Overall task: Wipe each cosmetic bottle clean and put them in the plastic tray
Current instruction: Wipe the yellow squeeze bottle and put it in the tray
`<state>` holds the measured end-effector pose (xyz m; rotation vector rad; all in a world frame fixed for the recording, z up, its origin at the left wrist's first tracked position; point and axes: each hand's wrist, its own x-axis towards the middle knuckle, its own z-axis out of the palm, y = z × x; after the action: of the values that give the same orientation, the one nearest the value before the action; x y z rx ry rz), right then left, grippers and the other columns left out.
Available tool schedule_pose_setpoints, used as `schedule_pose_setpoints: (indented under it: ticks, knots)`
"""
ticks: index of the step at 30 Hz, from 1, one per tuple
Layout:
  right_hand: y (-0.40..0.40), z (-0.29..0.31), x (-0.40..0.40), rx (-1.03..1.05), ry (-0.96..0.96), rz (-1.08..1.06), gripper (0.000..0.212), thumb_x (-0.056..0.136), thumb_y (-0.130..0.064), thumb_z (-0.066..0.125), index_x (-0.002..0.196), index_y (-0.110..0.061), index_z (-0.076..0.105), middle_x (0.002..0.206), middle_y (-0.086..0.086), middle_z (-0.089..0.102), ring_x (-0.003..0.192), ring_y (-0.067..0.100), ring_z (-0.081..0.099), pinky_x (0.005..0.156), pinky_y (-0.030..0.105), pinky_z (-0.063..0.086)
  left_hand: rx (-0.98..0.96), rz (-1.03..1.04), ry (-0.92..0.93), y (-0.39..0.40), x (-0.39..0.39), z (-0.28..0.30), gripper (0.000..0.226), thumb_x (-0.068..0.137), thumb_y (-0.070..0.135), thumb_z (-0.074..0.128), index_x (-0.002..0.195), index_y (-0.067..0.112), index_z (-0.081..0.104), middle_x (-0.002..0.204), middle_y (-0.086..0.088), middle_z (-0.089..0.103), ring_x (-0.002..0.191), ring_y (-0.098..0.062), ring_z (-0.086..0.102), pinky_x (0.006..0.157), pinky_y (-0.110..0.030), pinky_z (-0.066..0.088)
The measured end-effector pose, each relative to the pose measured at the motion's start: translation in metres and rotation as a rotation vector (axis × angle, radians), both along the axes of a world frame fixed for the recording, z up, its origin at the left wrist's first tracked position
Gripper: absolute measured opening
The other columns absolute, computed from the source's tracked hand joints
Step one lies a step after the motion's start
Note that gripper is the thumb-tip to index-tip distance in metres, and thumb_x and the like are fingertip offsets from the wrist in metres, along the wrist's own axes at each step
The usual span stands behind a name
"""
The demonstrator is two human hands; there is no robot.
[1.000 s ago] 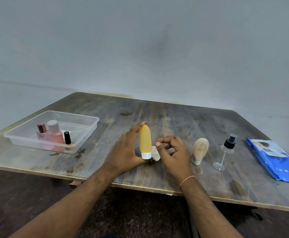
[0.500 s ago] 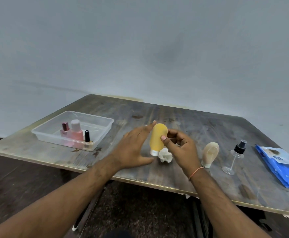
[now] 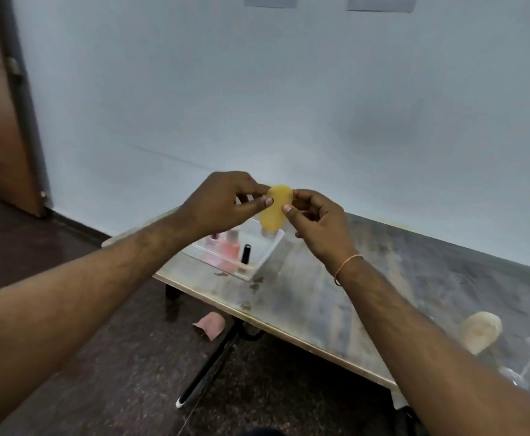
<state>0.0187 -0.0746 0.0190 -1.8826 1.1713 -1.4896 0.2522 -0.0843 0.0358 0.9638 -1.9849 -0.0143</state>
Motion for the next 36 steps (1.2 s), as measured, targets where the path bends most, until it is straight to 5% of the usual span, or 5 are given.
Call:
schedule_pose_setpoints:
  ticks: [8,15,19,24,36]
  knots:
    - [-0.041,0.029,0.095,-0.028,0.259,-0.029,0.024,0.102,-0.037,0.069,0.123,-0.035,0.08,0.107,-0.013,0.079,0.092,0.005,0.068,0.081,0.013,0.048,0.013,0.283,0.054,-0.01,0.072,0.001,0.024,0.1,0.048,0.074,0.118,0.037,0.084,0.091,0.015,0.074,0.076,0.0,0.064,0.071,-0.024,0.048]
    - [-0.069,0.017,0.13,0.064,0.422,-0.01,0.031,0.098,-0.042,0.072,0.127,-0.034,0.076,0.108,-0.012,0.078,0.101,0.005,0.068,0.096,0.026,0.053,0.09,0.442,0.094,-0.032,0.097,-0.034,0.03,0.1,0.055,0.071,0.121,0.038,0.084,0.109,0.012,0.08,0.089,-0.009,0.064,0.065,-0.021,0.04]
    - [-0.079,0.007,0.139,0.151,0.548,0.026,0.035,0.101,-0.045,0.065,0.133,-0.032,0.074,0.118,-0.01,0.077,0.115,0.01,0.068,0.1,0.028,0.051,0.156,0.496,0.049,-0.039,0.101,-0.049,0.03,0.1,0.056,0.069,0.12,0.039,0.084,0.11,0.011,0.081,0.103,-0.016,0.072,0.075,-0.031,0.053]
    - [-0.088,0.0,0.146,0.268,0.635,0.07,0.05,0.107,-0.057,0.042,0.113,-0.021,0.077,0.114,0.002,0.079,0.112,0.023,0.068,0.104,0.04,0.053,0.261,0.527,0.024,-0.045,0.106,-0.065,0.027,0.099,0.058,0.069,0.112,0.041,0.085,0.096,0.007,0.081,0.089,-0.019,0.071,0.073,-0.034,0.057]
    - [-0.081,-0.005,0.151,0.396,0.705,0.143,0.067,0.111,-0.06,0.027,0.124,-0.014,0.074,0.115,0.008,0.08,0.119,0.026,0.064,0.112,0.04,0.045,0.328,0.503,0.012,-0.044,0.107,-0.094,0.026,0.098,0.055,0.071,0.109,0.038,0.087,0.097,0.01,0.084,0.086,-0.015,0.074,0.078,-0.041,0.061]
